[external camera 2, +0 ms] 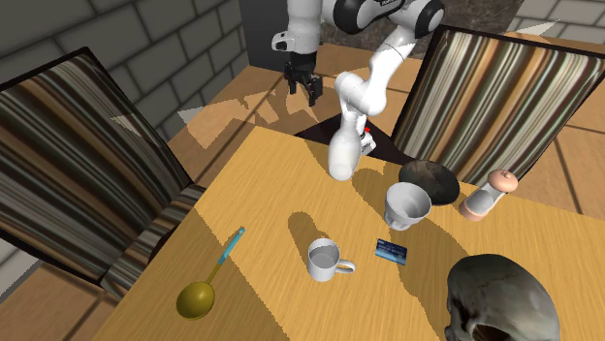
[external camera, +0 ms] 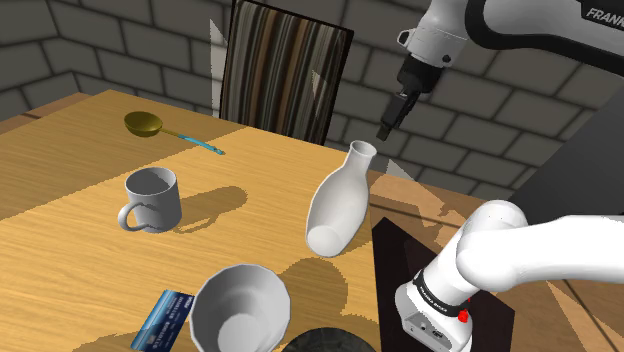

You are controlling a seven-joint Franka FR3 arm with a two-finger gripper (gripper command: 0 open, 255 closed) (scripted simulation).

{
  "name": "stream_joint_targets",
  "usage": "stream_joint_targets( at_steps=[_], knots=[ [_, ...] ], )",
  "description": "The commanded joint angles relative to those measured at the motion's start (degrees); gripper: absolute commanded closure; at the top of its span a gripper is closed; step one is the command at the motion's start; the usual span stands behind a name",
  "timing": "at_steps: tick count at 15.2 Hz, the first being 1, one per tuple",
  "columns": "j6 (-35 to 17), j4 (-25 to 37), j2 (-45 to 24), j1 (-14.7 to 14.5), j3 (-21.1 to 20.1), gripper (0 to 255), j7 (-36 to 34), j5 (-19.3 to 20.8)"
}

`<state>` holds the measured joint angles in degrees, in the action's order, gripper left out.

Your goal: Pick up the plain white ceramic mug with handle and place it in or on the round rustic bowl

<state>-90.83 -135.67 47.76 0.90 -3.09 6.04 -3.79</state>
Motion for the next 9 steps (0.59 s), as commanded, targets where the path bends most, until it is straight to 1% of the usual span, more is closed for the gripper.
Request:
stream_joint_targets(
  at_steps=[1, 5, 9],
  knots=[
    [0.0, 0.0, 0.0, 0.0, 0.0, 0, 0.0, 0.0],
    [-2.71, 1.89, -5.07, -0.94, -4.99, 0, -5.8, -3.0],
    [-5.37, 4.95, -11.11, -1.47, -9.84, 0, -11.5, -5.2]
  ],
)
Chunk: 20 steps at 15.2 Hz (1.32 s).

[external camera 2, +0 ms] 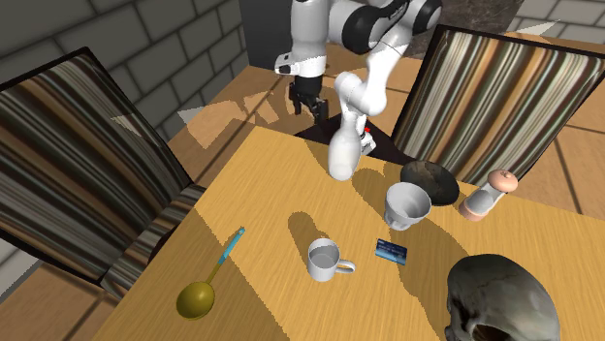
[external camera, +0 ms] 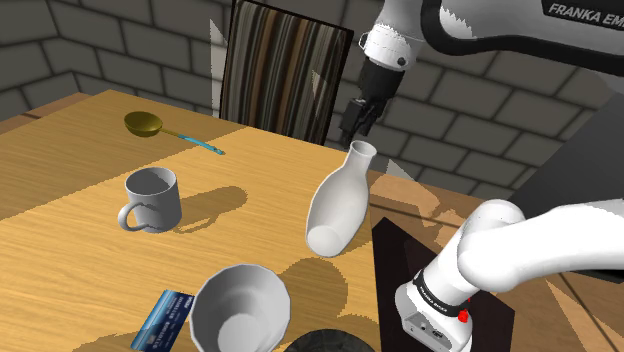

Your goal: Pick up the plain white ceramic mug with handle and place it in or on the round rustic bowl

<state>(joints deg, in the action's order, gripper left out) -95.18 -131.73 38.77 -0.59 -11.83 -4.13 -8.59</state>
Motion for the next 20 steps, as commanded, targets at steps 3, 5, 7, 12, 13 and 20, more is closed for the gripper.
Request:
stream_joint_targets(
  at_steps=[3, 5, 7, 12, 13, 20],
  knots=[
    [-2.88, 4.07, -7.22, -0.11, -4.66, 0, -5.63, -1.37],
    [-4.02, 6.45, -10.88, -0.13, -6.96, 0, -8.58, -1.61],
    [-5.05, 9.12, -14.75, -0.11, -9.22, 0, -11.61, -1.5],
    [-6.99, 17.06, -25.39, -0.13, -14.61, 0, -19.66, 0.52],
    [-7.23, 18.88, -27.71, -0.24, -15.6, 0, -21.37, 1.26],
    [-6.81, 34.28, -45.61, -3.3, -20.61, 0, -33.72, 9.2]
  ],
)
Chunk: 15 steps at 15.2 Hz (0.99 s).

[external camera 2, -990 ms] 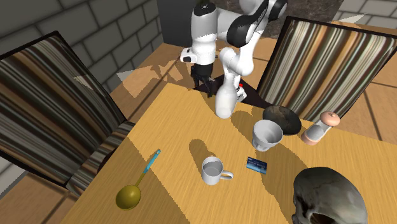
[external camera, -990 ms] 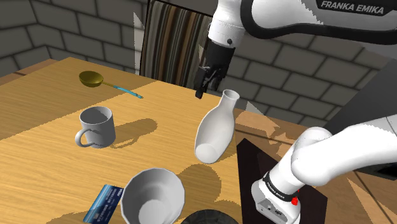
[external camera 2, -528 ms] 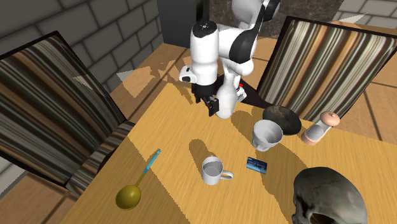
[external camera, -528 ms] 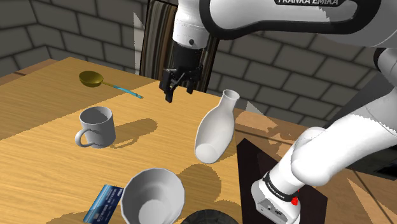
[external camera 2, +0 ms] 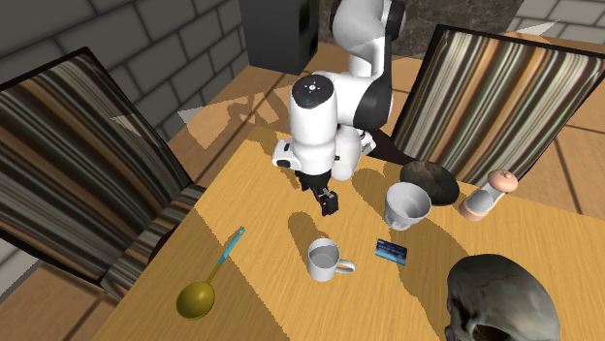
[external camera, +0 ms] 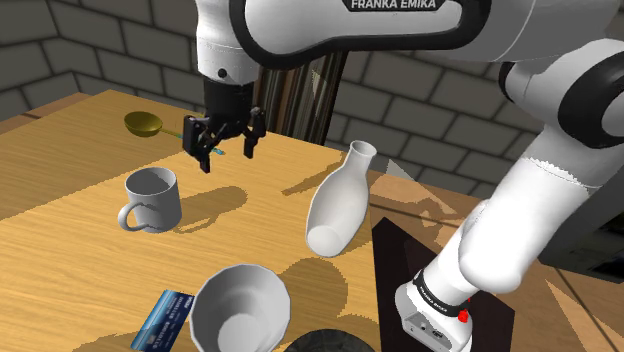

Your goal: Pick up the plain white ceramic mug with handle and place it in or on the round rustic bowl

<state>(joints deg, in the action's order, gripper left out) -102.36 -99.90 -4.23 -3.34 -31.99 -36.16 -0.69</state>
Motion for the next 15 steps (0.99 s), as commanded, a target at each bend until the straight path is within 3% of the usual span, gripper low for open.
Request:
stream_joint_targets(
  at_steps=[1, 7, 15],
  knots=[
    [0.82, 5.11, -5.37, -1.49, -0.74, 0, -3.35, 2.66],
    [5.58, 23.44, -21.58, -9.04, -0.37, 0, -11.01, 10.02],
    [-0.38, 17.18, -21.35, -8.45, -0.14, 0, -11.22, 10.01]
  ],
)
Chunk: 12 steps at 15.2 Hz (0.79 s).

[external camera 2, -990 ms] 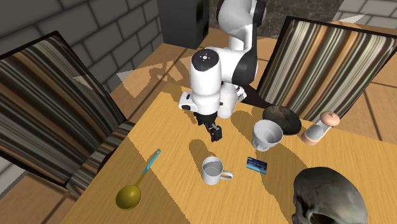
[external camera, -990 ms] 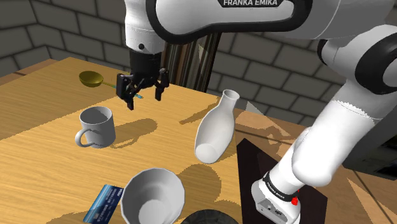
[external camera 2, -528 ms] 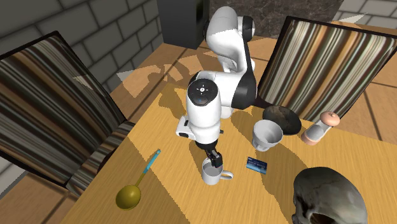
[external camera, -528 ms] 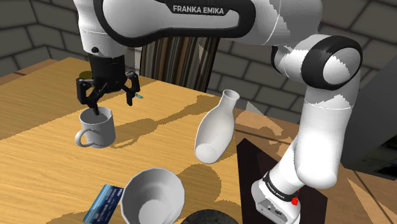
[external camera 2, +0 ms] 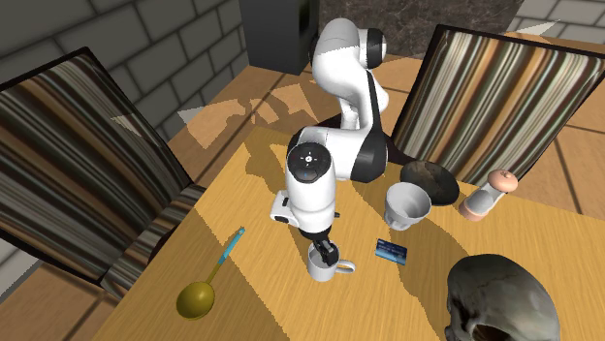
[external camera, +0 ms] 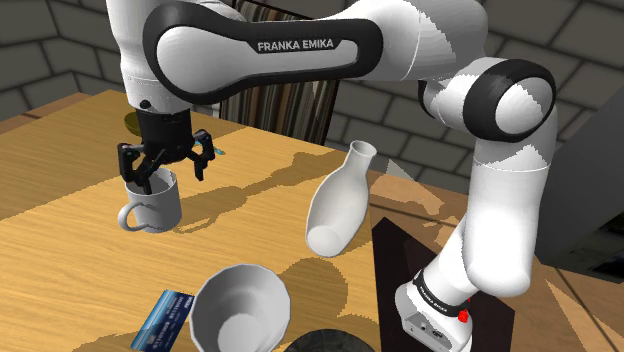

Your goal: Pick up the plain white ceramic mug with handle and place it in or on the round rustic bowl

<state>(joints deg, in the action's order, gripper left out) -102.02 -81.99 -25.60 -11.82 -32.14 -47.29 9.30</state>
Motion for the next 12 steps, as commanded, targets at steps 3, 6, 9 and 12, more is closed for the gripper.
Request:
stream_joint_targets(
  at_steps=[3, 6, 9, 12],
  knots=[
    [-0.73, -0.73, 0.02, 0.03, 0.0, 0, -0.09, 0.02],
    [-0.73, -0.73, 0.02, 0.03, 0.0, 0, -0.09, 0.02],
    [-0.71, -0.72, 0.02, 0.03, 0.0, 255, -0.09, 0.02],
    [-0.71, -0.72, 0.02, 0.03, 0.0, 255, -0.09, 0.02]
  ],
)
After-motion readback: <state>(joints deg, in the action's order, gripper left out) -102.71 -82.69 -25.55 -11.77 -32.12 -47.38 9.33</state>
